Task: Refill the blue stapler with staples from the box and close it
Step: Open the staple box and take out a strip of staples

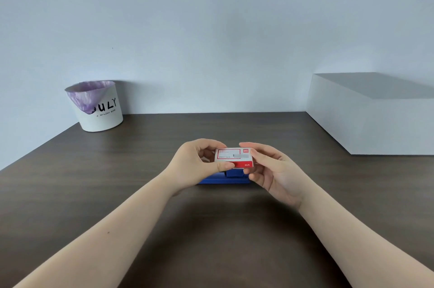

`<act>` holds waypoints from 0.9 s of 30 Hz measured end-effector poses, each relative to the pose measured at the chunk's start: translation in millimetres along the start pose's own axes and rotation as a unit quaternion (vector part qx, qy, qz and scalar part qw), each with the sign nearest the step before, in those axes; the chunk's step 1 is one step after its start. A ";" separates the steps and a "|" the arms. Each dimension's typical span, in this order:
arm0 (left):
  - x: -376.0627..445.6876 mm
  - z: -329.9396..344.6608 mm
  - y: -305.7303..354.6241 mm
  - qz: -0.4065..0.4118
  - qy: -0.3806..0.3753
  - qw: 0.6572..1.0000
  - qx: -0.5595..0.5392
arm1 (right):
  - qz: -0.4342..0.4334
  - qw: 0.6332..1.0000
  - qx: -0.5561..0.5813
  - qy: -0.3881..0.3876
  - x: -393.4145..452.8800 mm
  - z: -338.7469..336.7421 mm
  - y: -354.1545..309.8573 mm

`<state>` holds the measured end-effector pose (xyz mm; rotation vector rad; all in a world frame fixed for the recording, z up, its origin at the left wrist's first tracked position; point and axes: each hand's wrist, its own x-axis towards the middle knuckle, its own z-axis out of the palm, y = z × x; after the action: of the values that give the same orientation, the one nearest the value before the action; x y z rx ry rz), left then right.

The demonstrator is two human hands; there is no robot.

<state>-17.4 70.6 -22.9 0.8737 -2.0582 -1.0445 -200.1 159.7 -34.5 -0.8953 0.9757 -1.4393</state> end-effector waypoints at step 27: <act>0.0 -5.9 -4.6 0.012 -0.016 0.999 0.037 | 0.003 0.996 -0.080 0.040 2.1 5.6 -2.7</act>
<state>-11.6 66.1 -24.1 0.8711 -2.1410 -0.9812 -196.1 157.3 -30.0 -0.9572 1.1653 -1.4153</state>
